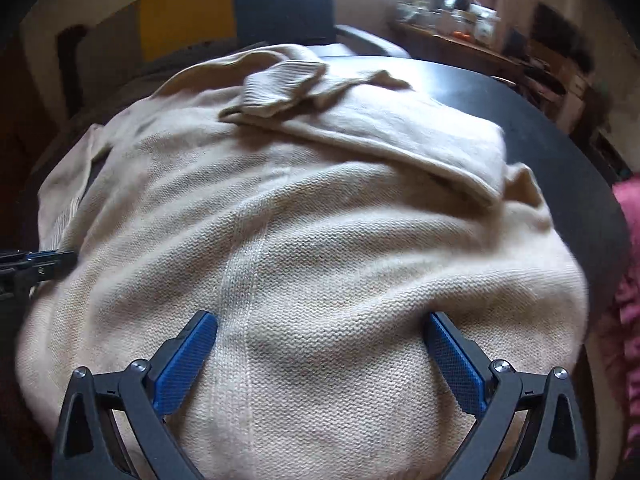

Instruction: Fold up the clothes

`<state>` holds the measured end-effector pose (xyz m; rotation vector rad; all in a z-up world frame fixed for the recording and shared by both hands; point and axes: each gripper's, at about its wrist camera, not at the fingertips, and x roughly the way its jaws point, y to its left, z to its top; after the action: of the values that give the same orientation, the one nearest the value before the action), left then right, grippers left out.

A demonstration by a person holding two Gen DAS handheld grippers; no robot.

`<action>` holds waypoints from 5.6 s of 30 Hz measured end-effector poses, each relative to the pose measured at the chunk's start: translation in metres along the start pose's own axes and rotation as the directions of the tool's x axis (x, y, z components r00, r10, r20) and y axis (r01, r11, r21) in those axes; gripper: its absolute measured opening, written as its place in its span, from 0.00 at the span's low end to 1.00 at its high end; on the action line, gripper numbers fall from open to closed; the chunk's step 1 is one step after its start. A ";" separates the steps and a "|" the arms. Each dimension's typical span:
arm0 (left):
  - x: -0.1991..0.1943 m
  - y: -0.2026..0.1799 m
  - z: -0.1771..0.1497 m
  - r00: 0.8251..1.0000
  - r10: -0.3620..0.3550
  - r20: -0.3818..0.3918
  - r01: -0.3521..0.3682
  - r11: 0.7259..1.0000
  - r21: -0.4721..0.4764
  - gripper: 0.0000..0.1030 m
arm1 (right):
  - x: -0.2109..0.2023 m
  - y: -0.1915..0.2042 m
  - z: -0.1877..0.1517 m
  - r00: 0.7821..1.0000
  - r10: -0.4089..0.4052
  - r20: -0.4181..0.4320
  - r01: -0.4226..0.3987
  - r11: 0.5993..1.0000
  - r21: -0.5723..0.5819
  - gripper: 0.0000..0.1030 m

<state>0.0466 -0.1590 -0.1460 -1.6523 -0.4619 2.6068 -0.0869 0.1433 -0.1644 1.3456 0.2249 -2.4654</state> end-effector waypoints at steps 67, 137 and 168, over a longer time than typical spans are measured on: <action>0.071 -0.035 0.282 0.825 -0.521 0.218 0.532 0.847 0.011 0.04 | 0.147 -0.063 0.208 0.693 0.682 0.234 -0.710 0.592 0.380 0.19; -0.100 0.078 -0.040 0.938 -0.013 0.348 0.065 0.988 -0.140 0.26 | -0.002 0.114 0.037 0.841 0.541 -0.012 -0.539 0.835 -0.105 0.63; -0.062 0.160 -0.036 0.943 0.042 0.329 0.034 0.974 -0.223 0.20 | 0.054 0.131 0.014 0.915 0.400 0.046 -0.356 0.857 -0.373 1.00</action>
<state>0.1285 -0.3140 -0.1465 -1.2537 -0.7941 2.9417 -0.0786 0.0056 -0.2002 0.9715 0.3269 -2.0421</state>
